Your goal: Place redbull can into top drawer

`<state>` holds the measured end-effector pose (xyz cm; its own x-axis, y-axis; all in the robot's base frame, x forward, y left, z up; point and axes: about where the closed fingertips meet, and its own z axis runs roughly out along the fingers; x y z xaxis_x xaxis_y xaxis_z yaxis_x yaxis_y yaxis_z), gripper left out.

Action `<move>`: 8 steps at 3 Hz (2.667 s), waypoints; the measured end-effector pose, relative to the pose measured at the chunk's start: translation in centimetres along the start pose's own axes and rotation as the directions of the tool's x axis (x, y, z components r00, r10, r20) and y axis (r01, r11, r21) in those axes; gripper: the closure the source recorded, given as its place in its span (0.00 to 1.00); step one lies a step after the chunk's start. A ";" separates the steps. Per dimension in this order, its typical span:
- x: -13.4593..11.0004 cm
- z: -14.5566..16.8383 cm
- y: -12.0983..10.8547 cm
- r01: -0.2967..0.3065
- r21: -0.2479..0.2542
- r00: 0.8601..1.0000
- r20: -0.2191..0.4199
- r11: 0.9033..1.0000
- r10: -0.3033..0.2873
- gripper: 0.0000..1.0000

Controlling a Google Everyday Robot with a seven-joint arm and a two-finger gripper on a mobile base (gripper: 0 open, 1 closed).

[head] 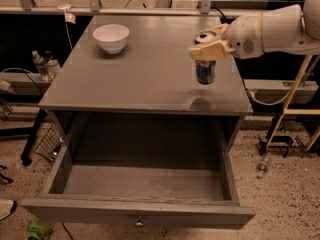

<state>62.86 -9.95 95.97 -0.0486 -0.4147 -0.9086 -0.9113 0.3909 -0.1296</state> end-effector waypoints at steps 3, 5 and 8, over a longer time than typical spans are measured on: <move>-1.6 -1.2 8.7 0.101 -0.255 0.994 0.061 0.962 -0.088 1.00; 4.7 0.4 17.3 0.058 -0.400 0.998 0.023 0.914 -0.054 1.00; 8.4 1.9 18.9 -0.003 -0.378 0.997 0.067 0.926 0.030 1.00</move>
Offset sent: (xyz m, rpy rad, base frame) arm -0.0601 0.0187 0.0181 0.0842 0.0052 0.2687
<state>46.00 -4.48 85.17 -0.0486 -0.3468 -0.9367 -0.9981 0.0519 0.0326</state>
